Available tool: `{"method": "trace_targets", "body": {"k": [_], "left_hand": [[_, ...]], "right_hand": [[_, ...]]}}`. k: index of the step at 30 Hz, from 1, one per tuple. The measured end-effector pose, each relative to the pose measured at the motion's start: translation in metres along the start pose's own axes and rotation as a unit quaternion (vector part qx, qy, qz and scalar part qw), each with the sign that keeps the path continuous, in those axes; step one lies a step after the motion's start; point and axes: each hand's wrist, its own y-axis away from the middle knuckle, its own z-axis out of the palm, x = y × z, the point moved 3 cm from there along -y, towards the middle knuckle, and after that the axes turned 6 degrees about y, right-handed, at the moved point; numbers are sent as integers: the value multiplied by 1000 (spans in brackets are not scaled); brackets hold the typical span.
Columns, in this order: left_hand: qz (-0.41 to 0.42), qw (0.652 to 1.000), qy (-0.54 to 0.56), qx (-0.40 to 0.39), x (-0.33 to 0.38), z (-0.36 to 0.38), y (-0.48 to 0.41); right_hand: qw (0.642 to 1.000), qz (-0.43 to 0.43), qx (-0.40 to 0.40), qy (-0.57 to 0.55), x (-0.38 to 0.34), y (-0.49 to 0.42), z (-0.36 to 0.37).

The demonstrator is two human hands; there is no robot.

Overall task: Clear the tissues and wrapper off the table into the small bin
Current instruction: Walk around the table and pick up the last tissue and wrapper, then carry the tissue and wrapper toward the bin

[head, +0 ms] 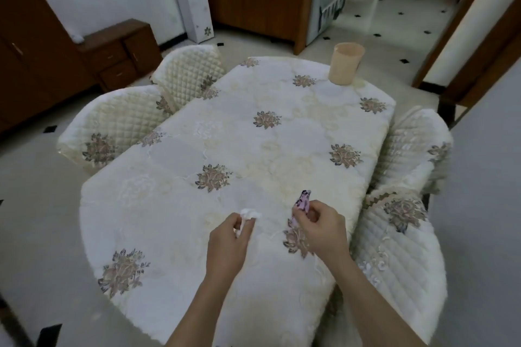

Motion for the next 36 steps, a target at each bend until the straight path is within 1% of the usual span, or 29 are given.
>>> {"method": "trace_targets", "body": {"k": [2, 4, 10, 13, 16, 20, 23, 28, 32, 36], "left_hand": [[18, 1000, 10, -19, 12, 6, -4], [32, 999, 12, -30, 18, 10, -7], [90, 984, 19, -150, 38, 54, -8], [120, 971, 28, -203, 55, 84, 5], [135, 954, 30, -266, 71, 115, 23], [190, 930, 9, -315, 96, 151, 44], [202, 920, 20, -336, 110, 173, 57], [216, 909, 9, -356, 126, 216, 70], [215, 913, 14, -345, 142, 254, 80], [218, 925, 11, -311, 163, 297, 85]], "right_hand": [[999, 23, 26, 0, 1, 4, -14], [999, 23, 34, 14, -3, 9, -25], [983, 101, 134, 71, 21, 53, -79], [963, 159, 195, 100, 45, 85, -111], [940, 207, 250, 106, 66, 118, -139], [909, 263, 308, 100, 92, 148, -169], [896, 292, 323, 91, 109, 165, -185], [889, 303, 336, 66, 136, 178, -210], [894, 301, 327, 63, 172, 167, -236], [904, 287, 314, 52, 208, 142, -273]]}}
